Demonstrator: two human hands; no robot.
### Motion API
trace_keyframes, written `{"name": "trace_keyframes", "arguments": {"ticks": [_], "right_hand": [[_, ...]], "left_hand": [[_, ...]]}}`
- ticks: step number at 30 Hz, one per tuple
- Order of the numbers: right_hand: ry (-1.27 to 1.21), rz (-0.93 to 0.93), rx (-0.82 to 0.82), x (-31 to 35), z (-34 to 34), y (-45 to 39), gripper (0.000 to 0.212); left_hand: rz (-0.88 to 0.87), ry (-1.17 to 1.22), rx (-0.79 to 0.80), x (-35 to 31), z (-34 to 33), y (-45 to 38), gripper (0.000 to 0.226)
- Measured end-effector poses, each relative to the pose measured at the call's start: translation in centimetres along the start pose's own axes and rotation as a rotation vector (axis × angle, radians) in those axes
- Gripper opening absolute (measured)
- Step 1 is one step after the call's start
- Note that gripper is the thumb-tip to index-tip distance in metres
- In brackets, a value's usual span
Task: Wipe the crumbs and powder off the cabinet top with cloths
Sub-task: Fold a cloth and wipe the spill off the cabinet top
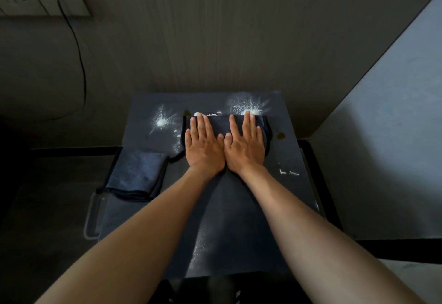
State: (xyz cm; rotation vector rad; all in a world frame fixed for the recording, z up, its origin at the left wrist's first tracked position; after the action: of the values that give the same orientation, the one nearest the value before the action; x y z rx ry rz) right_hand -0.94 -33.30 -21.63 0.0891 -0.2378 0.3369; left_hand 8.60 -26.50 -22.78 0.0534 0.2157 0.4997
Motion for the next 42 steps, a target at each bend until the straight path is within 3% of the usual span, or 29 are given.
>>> {"name": "trace_keyframes", "arguments": {"ticks": [24, 42], "right_hand": [[0.006, -0.002, 0.083, -0.3, 0.0, -12.9, 0.057], [0.005, -0.072, 0.093, -8.3, 2.0, -12.6, 0.057]], "left_hand": [[-0.061, -0.035, 0.032, -2.8, 1.0, -12.6, 0.066], [-0.134, -0.022, 0.078, -10.9, -0.9, -11.8, 0.067]]}}
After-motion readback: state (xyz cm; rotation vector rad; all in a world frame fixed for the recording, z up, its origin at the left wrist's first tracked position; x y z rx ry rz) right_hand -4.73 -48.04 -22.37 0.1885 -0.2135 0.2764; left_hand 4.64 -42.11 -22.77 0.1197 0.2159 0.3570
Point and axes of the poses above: each hand's wrist, its own y-axis away from the middle knuckle, its own z-axis out of the back of the hand, x = y × z, the point moved 9 cm from there along -y, towards the middle knuckle, and after that the axes turned 12 degrees about -z, right-handed, at the moved point
